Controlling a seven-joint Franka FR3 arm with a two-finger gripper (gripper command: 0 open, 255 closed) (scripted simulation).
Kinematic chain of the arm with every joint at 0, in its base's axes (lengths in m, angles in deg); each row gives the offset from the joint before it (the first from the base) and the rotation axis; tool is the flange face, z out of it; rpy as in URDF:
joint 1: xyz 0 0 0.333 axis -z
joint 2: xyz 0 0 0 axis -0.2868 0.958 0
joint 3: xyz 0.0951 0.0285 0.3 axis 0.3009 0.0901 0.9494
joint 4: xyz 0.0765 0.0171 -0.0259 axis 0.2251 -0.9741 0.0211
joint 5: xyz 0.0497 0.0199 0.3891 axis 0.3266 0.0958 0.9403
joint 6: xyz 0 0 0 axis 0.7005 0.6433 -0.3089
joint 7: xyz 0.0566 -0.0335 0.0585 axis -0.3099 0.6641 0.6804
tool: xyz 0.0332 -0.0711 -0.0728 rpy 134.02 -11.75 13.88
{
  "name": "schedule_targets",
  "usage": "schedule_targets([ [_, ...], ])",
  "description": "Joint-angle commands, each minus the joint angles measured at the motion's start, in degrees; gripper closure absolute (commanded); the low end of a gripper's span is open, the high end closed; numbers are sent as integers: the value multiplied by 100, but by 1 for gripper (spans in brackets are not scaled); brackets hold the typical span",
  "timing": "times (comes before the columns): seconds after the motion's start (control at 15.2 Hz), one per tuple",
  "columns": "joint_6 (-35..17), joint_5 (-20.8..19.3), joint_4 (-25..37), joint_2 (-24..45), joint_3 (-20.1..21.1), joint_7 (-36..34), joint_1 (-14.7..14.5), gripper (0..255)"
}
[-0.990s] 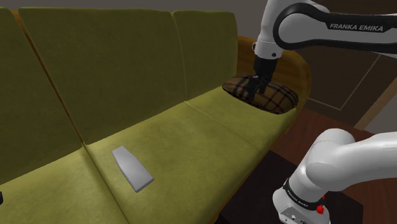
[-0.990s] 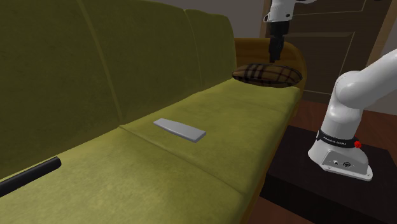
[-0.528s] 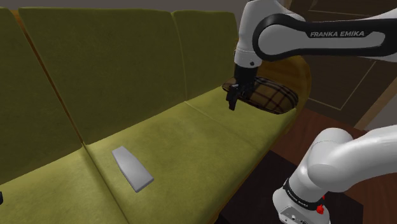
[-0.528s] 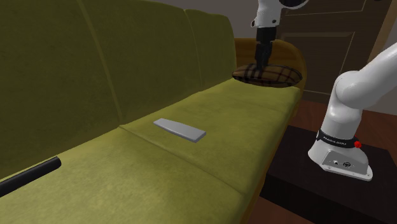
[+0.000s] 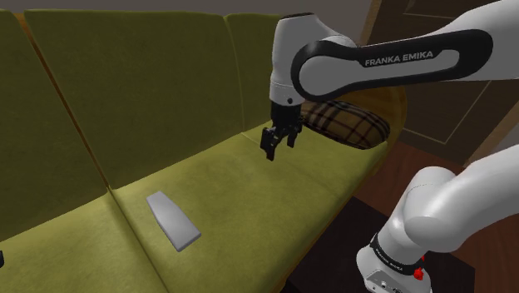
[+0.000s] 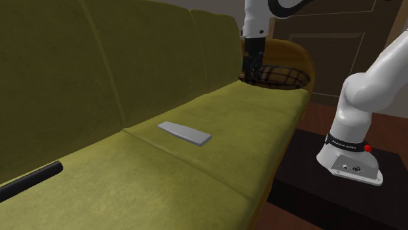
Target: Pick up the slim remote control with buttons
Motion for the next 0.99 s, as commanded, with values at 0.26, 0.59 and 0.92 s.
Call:
schedule_targets([
  [0.26,-473,4,571,1001,593,-742,-133,0],
  [0.59,-758,-246,1247,1974,1032,-1419,-235,0],
  [0.92,-893,-718,2103,3049,1353,-2143,-431,0],
])
